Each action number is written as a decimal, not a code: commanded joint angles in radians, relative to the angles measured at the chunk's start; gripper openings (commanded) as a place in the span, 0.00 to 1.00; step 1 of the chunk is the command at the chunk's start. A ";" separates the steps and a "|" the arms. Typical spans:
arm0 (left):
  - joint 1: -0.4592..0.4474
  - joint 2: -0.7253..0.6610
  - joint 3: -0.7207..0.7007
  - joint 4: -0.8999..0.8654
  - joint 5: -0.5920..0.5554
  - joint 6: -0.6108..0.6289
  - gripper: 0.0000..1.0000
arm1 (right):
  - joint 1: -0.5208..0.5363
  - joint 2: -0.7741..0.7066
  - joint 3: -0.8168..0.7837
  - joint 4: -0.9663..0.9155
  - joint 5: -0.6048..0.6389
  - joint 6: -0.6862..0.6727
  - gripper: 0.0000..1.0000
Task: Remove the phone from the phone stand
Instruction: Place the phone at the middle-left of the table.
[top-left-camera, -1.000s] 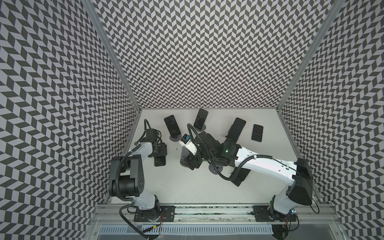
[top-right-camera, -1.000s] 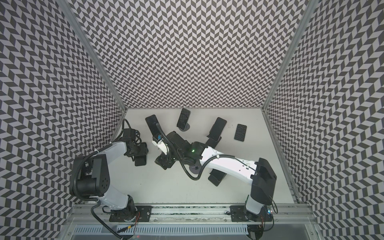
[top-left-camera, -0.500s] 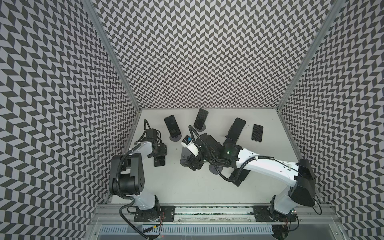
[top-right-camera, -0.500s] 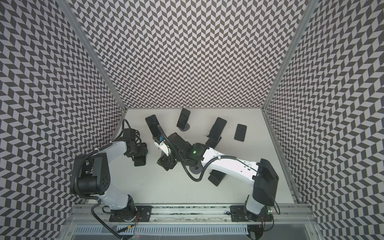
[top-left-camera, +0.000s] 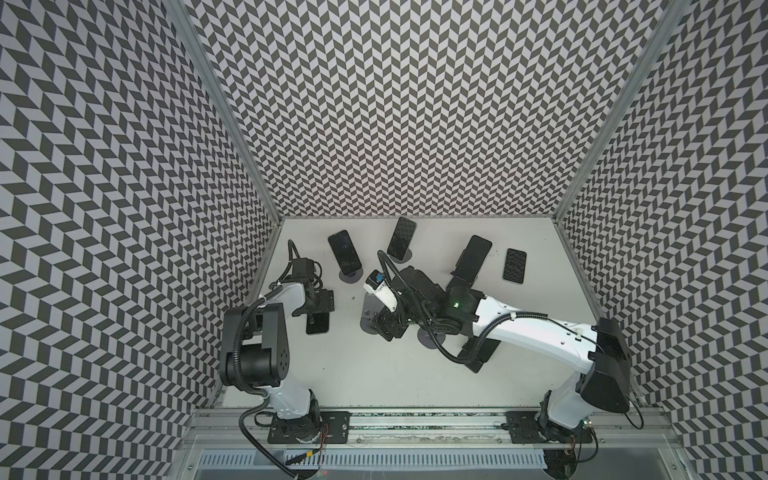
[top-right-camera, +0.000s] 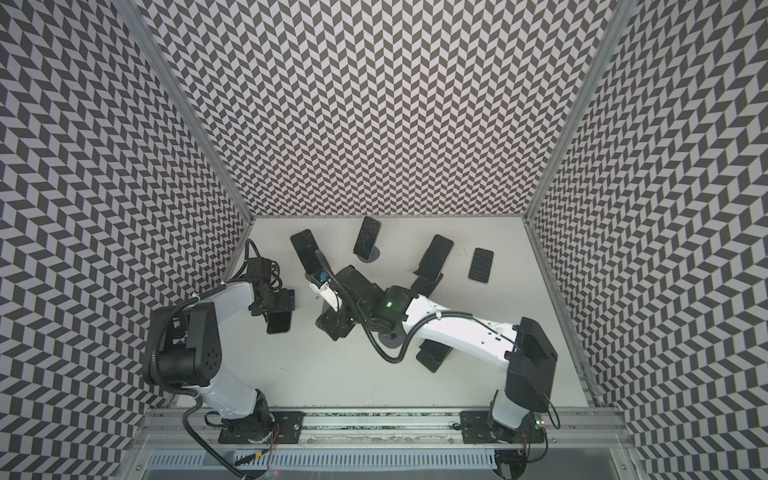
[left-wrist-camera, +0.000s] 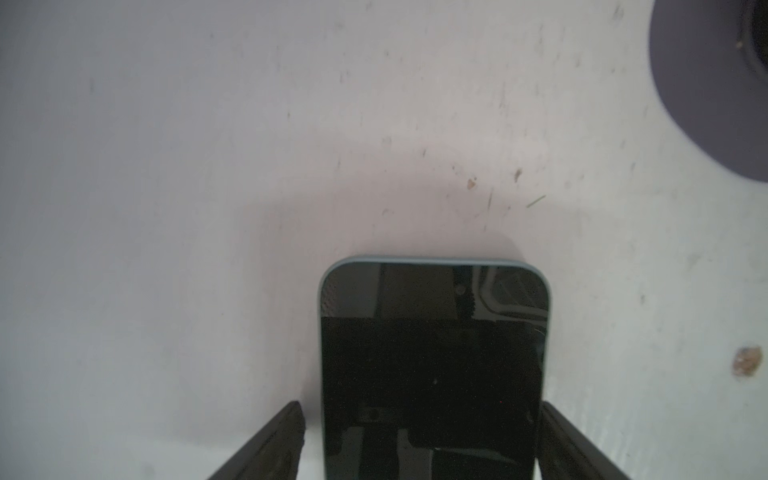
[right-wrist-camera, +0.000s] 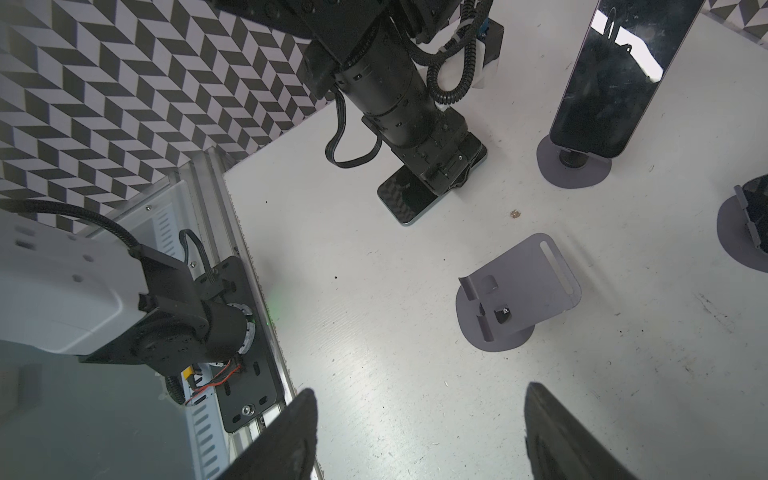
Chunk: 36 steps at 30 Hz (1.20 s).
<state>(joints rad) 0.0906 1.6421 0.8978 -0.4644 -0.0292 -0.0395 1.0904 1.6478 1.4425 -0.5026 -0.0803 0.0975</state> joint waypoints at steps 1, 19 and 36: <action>0.006 0.000 -0.002 0.013 0.000 -0.002 0.86 | 0.005 -0.039 -0.001 0.006 0.014 0.002 0.76; 0.012 -0.045 -0.003 0.009 0.063 -0.023 0.87 | 0.006 -0.042 0.015 -0.010 0.039 0.013 0.77; 0.030 -0.212 -0.007 -0.003 0.100 -0.046 0.88 | 0.006 -0.077 0.054 0.032 0.153 0.054 0.76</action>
<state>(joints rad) 0.1181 1.4757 0.8959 -0.4660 0.0639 -0.0792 1.0908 1.6085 1.4582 -0.5255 0.0261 0.1318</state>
